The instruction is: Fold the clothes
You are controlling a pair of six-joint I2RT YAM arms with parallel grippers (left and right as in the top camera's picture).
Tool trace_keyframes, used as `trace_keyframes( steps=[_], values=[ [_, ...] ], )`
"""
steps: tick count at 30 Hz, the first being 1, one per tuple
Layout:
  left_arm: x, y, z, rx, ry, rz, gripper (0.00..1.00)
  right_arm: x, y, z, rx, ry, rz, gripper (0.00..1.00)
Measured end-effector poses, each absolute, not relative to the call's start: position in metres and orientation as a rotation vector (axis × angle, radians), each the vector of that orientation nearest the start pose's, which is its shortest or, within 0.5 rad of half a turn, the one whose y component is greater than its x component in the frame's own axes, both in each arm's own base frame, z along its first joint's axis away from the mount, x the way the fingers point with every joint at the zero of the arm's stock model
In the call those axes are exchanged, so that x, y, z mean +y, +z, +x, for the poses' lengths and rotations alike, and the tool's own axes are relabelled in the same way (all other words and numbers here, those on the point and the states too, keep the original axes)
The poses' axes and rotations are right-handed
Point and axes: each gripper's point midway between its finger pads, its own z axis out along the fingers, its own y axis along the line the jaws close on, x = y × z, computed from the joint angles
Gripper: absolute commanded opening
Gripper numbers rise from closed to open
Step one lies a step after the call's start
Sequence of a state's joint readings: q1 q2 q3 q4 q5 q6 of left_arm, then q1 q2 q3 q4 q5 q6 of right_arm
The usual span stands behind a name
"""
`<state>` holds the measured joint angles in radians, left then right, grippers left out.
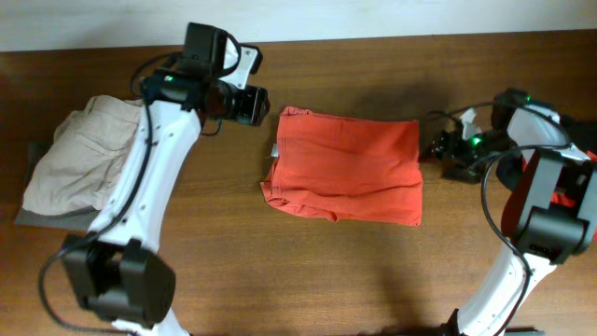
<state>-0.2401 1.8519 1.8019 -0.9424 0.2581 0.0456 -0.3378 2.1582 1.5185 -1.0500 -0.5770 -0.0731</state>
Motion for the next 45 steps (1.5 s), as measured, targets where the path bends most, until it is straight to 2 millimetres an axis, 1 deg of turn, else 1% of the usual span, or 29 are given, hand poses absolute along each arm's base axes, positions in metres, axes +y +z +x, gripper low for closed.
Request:
trace_keyframes(
  steps=[2,4,7,8,9,12,14,15,16,17,20,23,25,27,29,31,33,34,35,37,38,40,42,45],
  values=[
    [-0.153,0.230,0.445,2.484,-0.398,0.462,0.63,-0.026,0.019,0.383,2.910,0.967,0.405,0.86],
    [-0.153,0.239,0.443,2.463,-0.395,0.465,0.63,-0.016,0.021,0.385,2.843,1.049,0.370,0.86],
    [-0.152,0.243,0.442,2.454,-0.391,0.464,0.64,-0.002,0.021,0.384,2.786,1.135,0.330,0.79],
    [-0.152,0.243,0.441,2.454,-0.391,0.465,0.63,0.006,0.021,0.382,2.774,1.172,0.308,0.77],
    [-0.152,0.243,0.441,2.454,-0.390,0.466,0.64,0.010,0.020,0.381,2.774,1.186,0.307,0.73],
    [-0.151,0.243,0.442,2.454,-0.386,0.467,0.63,0.026,0.019,0.377,2.776,1.226,0.255,0.54],
    [-0.151,0.243,0.442,2.454,-0.385,0.466,0.63,0.036,0.014,0.374,2.797,1.225,0.227,0.33],
    [-0.151,0.243,0.442,2.454,-0.385,0.466,0.63,0.042,0.011,0.373,2.806,1.225,0.202,0.26],
    [-0.151,0.243,0.442,2.454,-0.385,0.466,0.63,0.043,0.009,0.372,2.815,1.215,0.193,0.13],
    [-0.151,0.243,0.442,2.454,-0.385,0.466,0.63,0.043,0.007,0.371,2.828,1.205,0.202,0.06],
    [-0.151,0.243,0.442,2.455,-0.383,0.465,0.63,0.039,0.000,0.368,2.853,1.190,0.236,0.04],
    [-0.151,0.243,0.442,2.455,-0.382,0.465,0.64,0.029,0.000,0.363,2.890,1.172,0.313,0.04],
    [-0.151,0.243,0.442,2.455,-0.382,0.465,0.64,0.015,0.002,0.358,2.942,1.117,0.381,0.04],
    [-0.151,0.243,0.442,2.455,-0.382,0.465,0.63,-0.008,0.008,0.357,3.003,0.998,0.465,0.04],
    [-0.151,0.243,0.442,2.455,-0.381,0.465,0.64,-0.028,0.022,0.359,3.041,0.876,0.496,0.04],
    [-0.150,0.243,0.442,2.455,-0.371,0.462,0.64,-0.046,0.044,0.366,3.063,0.732,0.502,0.04],
    [-0.148,0.243,0.443,2.457,-0.362,0.459,0.64,-0.059,0.073,0.376,3.062,0.590,0.485,0.04],
    [-0.148,0.243,0.443,2.457,-0.358,0.457,0.64,-0.063,0.087,0.382,3.052,0.533,0.474,0.04],
    [-0.147,0.242,0.443,2.457,-0.352,0.456,0.64,-0.066,0.105,0.390,3.032,0.471,0.451,0.04],
    [-0.146,0.242,0.444,2.458,-0.347,0.454,0.64,-0.062,0.126,0.397,3.017,0.405,0.413,0.04],
    [-0.146,0.242,0.444,2.458,-0.342,0.453,0.64,-0.056,0.136,0.400,3.011,0.368,0.393,0.04],
    [-0.145,0.242,0.444,2.458,-0.339,0.452,0.64,-0.039,0.146,0.405,3.006,0.317,0.335,0.04],
    [-0.145,0.242,0.444,2.459,-0.338,0.451,0.64,-0.017,0.149,0.407,3.019,0.280,0.257,0.04],
    [-0.145,0.242,0.444,2.459,-0.335,0.450,0.64,0.024,0.146,0.406,3.050,0.214,0.152,0.04]
  ],
)
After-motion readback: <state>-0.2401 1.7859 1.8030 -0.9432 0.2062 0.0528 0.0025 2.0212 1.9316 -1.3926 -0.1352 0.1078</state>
